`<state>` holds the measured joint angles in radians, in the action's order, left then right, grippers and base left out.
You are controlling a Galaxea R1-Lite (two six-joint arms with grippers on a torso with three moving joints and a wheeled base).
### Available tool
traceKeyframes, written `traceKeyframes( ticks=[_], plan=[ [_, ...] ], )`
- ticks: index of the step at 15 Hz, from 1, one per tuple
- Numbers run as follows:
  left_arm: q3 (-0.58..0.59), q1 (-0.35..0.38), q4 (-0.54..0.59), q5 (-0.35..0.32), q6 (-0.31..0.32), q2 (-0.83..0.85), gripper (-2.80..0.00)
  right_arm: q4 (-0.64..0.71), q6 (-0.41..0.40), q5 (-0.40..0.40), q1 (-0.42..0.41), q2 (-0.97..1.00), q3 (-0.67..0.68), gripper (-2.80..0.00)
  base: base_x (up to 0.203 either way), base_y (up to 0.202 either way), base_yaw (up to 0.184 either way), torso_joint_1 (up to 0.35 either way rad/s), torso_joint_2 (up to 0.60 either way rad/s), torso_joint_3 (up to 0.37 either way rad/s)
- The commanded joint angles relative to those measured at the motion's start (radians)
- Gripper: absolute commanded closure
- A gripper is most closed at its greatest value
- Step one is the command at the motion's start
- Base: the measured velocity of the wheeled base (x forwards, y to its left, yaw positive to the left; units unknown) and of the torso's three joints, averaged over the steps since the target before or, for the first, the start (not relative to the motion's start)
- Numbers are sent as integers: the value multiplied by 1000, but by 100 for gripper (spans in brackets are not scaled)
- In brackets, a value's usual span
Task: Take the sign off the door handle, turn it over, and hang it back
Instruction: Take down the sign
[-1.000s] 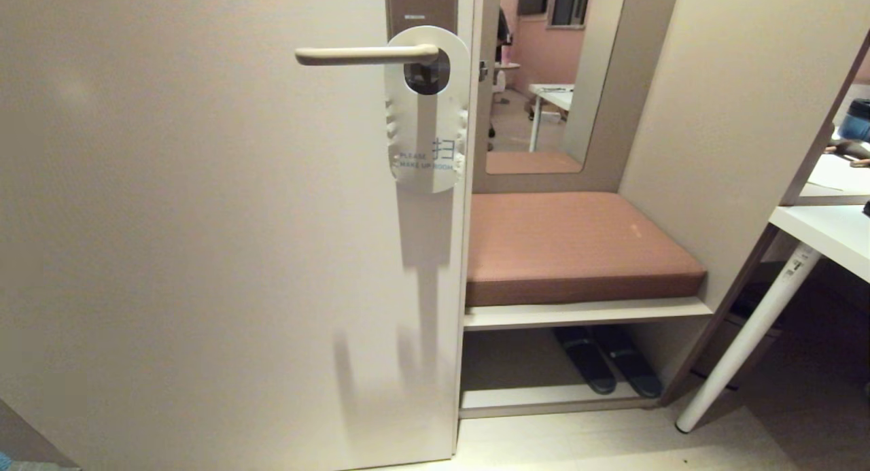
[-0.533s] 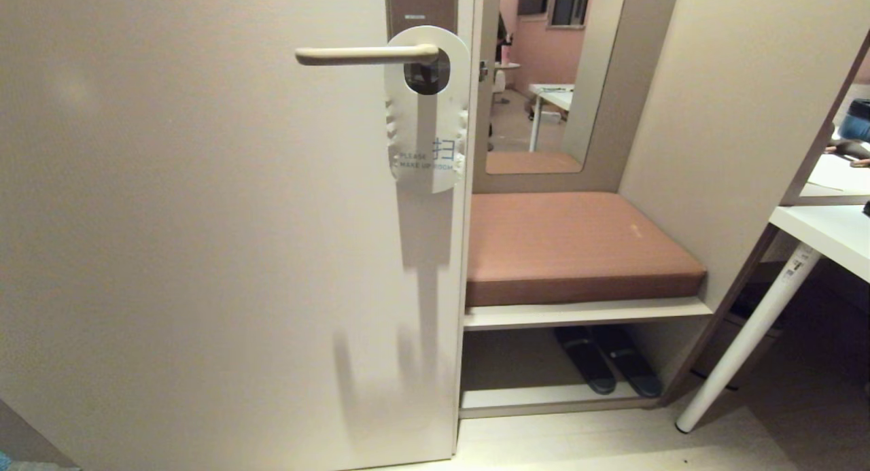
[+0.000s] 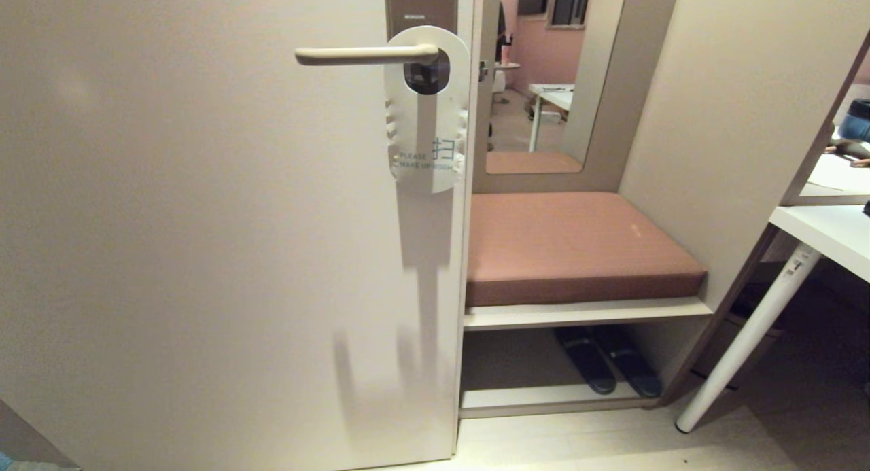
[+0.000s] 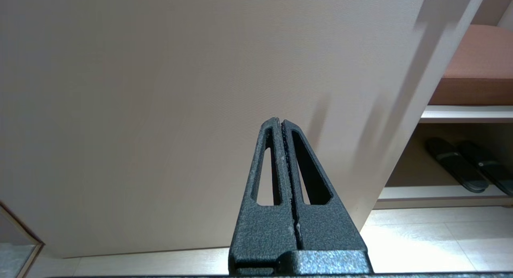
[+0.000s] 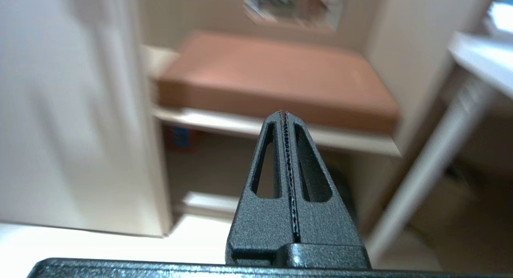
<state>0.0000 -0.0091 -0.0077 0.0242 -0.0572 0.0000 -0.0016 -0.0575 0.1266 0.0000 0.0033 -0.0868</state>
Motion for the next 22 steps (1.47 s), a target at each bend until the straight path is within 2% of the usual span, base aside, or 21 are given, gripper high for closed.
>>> traceKeyframes(
  ticks=[1, 4, 7, 10, 13, 15, 16, 17, 19, 22],
  plan=[
    [0, 0, 0, 0, -1, 0, 0, 5, -9, 41, 0, 29, -59, 0, 0, 0, 0, 0, 0, 0],
    [0, 0, 0, 0, -1, 0, 0, 37, -36, 53, -1, 184, -193, 0, 0, 0, 0, 0, 0, 0],
    [0, 0, 0, 0, -1, 0, 0, 43, -35, 5, -3, 434, -380, 0, 0, 0, 0, 0, 0, 0],
    [0, 0, 0, 0, -1, 0, 0, 45, -5, -44, -4, 682, -595, 0, 0, 0, 0, 0, 0, 0],
    [0, 0, 0, 0, -1, 0, 0, 45, 40, -40, -4, 932, -773, 0, 0, 0, 0, 0, 0, 0],
    [0, 0, 0, 0, -1, 0, 0, 40, 60, 31, -5, 1099, -901, 0, 0, 0, 0, 0, 0, 0],
    [0, 0, 0, 0, -1, 0, 0, 38, 67, 91, -7, 1181, -978, 0, 0, 0, 0, 0, 0, 0],
    [0, 0, 0, 0, -1, 0, 0, 37, 70, 168, -8, 1248, -1037, 0, 0, 0, 0, 0, 0, 0],
    [0, 0, 0, 0, -1, 0, 0, 35, 73, 383, -9, 1366, -1151, 0, 0, 0, 0, 0, 0, 0],
    [0, 0, 0, 0, -1, 0, 0, 32, 60, 580, 4, 1512, -1265, 0, 0, 0, 0, 0, 0, 0]
  ],
)
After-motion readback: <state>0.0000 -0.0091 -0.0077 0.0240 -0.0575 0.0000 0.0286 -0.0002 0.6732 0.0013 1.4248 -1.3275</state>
